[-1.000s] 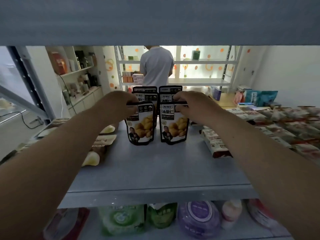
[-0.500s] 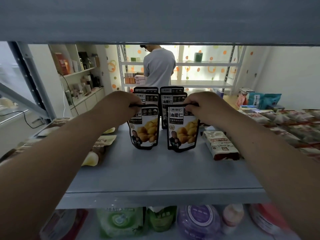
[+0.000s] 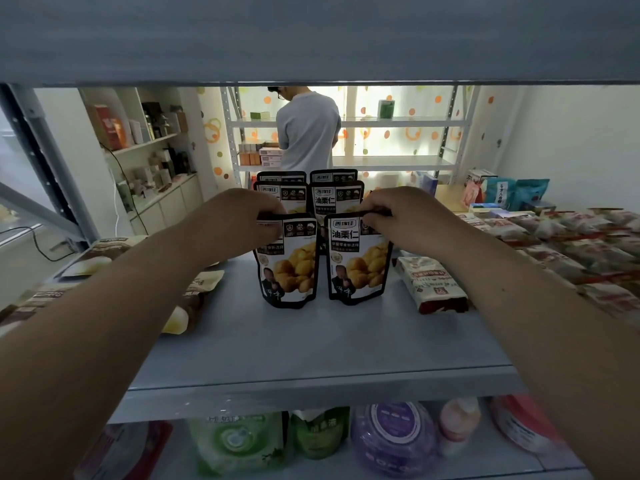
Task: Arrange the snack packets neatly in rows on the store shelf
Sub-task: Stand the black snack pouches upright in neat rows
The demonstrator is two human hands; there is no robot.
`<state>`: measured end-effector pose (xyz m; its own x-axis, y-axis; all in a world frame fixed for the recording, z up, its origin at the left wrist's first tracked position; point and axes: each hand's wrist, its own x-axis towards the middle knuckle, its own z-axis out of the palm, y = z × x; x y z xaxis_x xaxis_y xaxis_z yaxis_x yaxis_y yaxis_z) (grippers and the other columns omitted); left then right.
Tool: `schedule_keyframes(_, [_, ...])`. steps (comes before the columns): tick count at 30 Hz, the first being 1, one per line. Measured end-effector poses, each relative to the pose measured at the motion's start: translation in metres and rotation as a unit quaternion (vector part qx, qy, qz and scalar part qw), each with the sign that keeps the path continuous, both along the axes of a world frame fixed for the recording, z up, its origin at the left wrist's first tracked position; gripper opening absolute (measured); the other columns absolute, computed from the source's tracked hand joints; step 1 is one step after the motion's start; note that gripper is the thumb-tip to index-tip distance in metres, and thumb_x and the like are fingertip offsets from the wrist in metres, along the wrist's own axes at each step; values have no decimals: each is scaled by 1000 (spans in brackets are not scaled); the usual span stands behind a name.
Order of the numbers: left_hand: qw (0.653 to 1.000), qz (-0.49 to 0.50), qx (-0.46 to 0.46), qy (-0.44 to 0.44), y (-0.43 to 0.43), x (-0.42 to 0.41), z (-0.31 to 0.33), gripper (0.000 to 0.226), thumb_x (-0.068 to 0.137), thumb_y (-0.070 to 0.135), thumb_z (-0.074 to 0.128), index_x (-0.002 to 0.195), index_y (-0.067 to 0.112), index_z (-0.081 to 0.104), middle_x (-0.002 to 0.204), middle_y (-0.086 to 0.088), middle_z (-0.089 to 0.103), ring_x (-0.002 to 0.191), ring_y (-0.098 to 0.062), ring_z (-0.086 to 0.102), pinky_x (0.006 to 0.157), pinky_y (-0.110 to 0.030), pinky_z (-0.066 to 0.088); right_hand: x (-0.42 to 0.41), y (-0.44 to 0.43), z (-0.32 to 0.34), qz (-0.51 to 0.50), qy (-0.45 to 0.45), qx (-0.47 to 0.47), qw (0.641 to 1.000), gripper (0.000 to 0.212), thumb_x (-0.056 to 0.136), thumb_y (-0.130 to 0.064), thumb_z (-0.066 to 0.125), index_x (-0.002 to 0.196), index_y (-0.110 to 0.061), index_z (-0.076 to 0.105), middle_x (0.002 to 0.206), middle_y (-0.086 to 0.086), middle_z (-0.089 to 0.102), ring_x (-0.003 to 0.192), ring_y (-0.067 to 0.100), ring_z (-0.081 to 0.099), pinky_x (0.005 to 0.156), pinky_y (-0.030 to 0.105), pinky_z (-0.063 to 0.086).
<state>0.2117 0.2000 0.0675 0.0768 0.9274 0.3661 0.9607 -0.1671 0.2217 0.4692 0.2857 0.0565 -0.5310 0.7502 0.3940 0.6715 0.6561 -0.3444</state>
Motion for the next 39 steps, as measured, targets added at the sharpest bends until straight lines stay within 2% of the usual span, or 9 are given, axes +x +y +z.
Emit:
schedule_keyframes(3, [1000,-10,-11,5,1,-2,-3,17,93,27,61,108,25,68,96,6,65,88,-13,60,68,-14,40,-1,-3,0,3,0,-4,1000,23,99,-21,53,117,-23,68,102,-12,62,92,6,55,66,11,34])
schedule_keyframes(9, [1000,-16,-17,4,1,-3,-2,14,94,24,60,105,24,68,93,5,66,86,-14,60,66,-14,39,4,-2,1,1,-3,-22,1000,24,100,-20,51,117,-24,68,110,-7,67,95,9,57,66,15,37])
schedule_keyframes(15, [999,-18,-23,-19,0,-3,-1,18,92,26,63,109,24,69,101,5,67,93,-15,61,81,-29,47,6,-4,1,-4,16,-41,999,22,98,-25,56,116,-29,67,106,-14,64,92,2,56,64,13,35])
schedule_keyframes(18, [999,-23,-29,-10,2,-4,-1,16,93,26,62,107,25,68,99,5,67,92,-15,61,81,-31,49,6,-5,-1,1,22,-42,999,22,96,-26,58,116,-32,67,106,-16,66,89,-6,56,66,14,37])
schedule_keyframes(22, [998,-41,-38,7,2,-5,2,13,94,23,60,103,20,69,94,0,67,88,-17,62,81,-35,51,6,-4,-2,-2,19,-44,999,23,97,-21,55,114,-31,68,107,-14,68,95,2,60,68,16,40])
schedule_keyframes(27, [998,-55,-43,11,4,-8,1,19,94,23,60,110,19,68,103,0,67,93,-16,61,85,-35,50,4,-10,-1,-5,24,-49,998,20,95,-25,58,109,-34,68,100,-17,66,92,-2,59,68,19,40])
schedule_keyframes(32, [996,-69,-48,-19,7,-13,0,21,93,32,62,112,25,65,97,8,64,86,-8,59,71,-15,42,1,-15,-1,-16,-7,-21,1000,21,94,-35,57,112,-33,67,99,-14,67,88,3,61,72,26,47])
schedule_keyframes(35, [996,-79,-26,-12,11,-16,1,26,94,44,56,107,25,67,92,12,65,84,-5,60,72,-20,46,-2,-16,2,-15,-24,3,1000,21,95,-40,54,109,-31,67,95,-14,67,87,6,61,77,31,51])
schedule_keyframes(39, [995,-64,25,-73,22,-30,10,31,99,49,46,101,27,68,93,9,67,88,-12,63,79,-28,49,-4,-8,16,-6,-25,25,999,28,96,-48,48,100,-28,67,94,-10,68,88,9,62,77,30,50])
